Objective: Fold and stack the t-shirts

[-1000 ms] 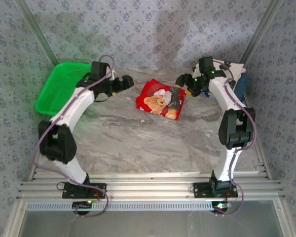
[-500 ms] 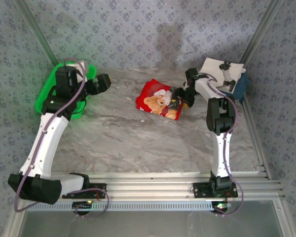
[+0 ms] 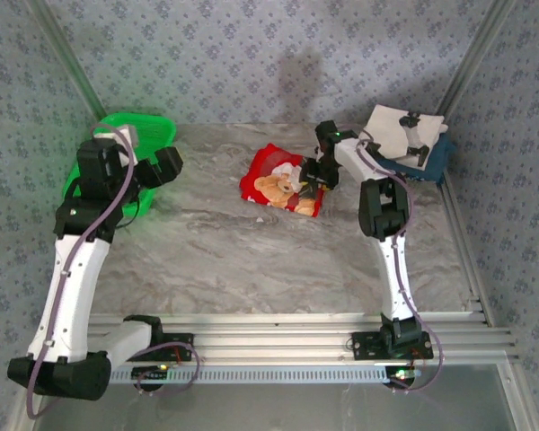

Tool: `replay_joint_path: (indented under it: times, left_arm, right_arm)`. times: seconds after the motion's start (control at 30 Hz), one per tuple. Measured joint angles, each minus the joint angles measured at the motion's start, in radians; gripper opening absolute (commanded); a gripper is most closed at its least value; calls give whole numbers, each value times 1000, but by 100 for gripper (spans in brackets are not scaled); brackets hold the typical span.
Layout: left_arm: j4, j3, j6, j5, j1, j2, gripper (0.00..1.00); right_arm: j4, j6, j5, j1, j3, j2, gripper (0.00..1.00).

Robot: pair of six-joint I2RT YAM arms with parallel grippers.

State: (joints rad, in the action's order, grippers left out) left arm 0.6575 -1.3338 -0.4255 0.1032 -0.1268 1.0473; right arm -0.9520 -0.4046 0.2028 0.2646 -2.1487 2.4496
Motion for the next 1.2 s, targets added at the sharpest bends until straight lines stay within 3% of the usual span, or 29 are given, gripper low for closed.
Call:
replay_joint_path:
  times: [0.53,0.6,0.73,0.93,1.0,1.2]
  left_arm:
    - [24,36,-1,-13,5,-19,100]
    - [25,40,-1,-15,8,-19,100]
    - [28,55,-2,-19,11,-22,100]
    - [30,66,-1,-23,16,-26,100]
    - [31,68,-1,-23,18,-26,100]
    - [23,72,-1,-26,22,-27,100]
  right_arm:
    - [-92,35,-174,39,11,-13,64]
    - [-88,38,-180,41,21,-13,59]
    - [-60,47,-180,47,61,-32,33]
    - [-11,46,-182,58,114,-66,6]
    - [-7,49,-186,58,119,-71,0]
    - [-24,94,-276,67,108,-83,0]
